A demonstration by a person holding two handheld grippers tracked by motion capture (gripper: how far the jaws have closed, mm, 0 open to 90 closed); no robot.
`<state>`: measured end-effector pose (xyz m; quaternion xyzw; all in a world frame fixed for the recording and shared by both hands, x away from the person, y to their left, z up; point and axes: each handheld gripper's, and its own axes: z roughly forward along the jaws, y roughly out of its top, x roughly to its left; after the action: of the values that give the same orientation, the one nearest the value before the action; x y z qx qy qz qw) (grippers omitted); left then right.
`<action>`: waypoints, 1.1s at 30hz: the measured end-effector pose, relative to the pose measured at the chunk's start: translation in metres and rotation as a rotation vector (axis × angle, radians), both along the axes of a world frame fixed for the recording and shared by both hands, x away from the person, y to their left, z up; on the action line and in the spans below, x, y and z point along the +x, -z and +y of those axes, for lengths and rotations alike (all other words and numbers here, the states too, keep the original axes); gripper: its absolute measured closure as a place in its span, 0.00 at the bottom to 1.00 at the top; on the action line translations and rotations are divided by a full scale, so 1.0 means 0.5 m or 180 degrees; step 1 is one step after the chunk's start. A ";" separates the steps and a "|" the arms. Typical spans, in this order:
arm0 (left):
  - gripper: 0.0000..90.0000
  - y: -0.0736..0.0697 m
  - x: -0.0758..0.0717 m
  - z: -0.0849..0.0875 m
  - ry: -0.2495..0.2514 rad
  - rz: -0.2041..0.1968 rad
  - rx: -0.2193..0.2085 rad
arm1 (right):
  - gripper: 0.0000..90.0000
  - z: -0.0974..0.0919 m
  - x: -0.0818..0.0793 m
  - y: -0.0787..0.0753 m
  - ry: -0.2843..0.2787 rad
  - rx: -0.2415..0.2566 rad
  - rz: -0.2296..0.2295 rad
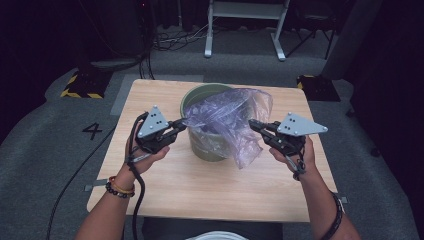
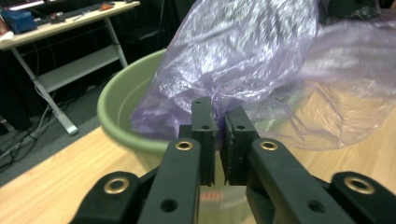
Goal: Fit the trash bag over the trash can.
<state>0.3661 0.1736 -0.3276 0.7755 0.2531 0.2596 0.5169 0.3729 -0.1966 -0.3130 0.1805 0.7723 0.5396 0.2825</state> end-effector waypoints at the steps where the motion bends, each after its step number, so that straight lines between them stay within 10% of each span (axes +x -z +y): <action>1: 0.93 0.005 -0.002 0.008 -0.0013 0.0020 0.0019 | 0.99 -0.006 0.001 0.004 0.0040 0.0005 0.0025; 20: 0.93 0.094 0.084 0.059 -0.0347 0.0270 -0.0006 | 0.99 -0.036 0.116 0.075 0.0630 -0.0015 0.0330; 33: 0.90 0.111 0.136 0.065 -0.0564 0.0280 0.0218 | 0.98 -0.059 0.193 0.103 0.0869 0.0076 0.0423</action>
<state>0.4343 0.2059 -0.3832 0.7779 0.3341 0.2784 0.4535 0.4692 -0.2261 -0.3647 0.3225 0.7511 0.4921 0.2993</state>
